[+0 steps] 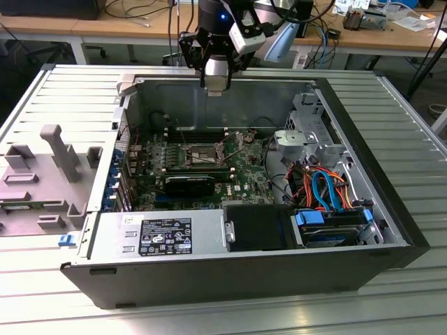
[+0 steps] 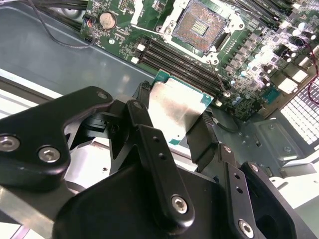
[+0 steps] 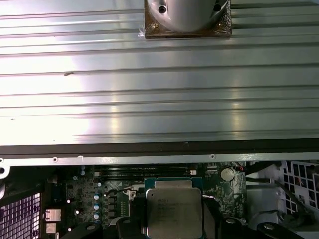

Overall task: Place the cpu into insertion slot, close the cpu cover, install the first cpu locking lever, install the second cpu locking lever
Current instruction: 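Place the cpu into insertion slot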

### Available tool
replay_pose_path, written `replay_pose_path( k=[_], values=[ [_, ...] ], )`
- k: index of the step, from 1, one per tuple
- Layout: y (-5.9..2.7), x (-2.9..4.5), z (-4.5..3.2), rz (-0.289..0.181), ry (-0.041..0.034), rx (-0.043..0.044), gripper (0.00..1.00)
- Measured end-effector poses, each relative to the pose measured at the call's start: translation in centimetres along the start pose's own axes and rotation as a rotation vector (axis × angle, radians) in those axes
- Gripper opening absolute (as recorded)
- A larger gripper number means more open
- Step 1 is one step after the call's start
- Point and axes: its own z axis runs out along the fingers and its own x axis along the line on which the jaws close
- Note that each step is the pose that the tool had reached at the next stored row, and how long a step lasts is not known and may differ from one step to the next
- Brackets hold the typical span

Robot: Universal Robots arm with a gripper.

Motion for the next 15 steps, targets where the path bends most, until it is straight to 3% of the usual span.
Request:
replay_pose_path(
  k=[15],
  values=[
    [-0.11, 0.02, 0.29, 0.0, 0.0, 0.0, 0.54]
  ],
)
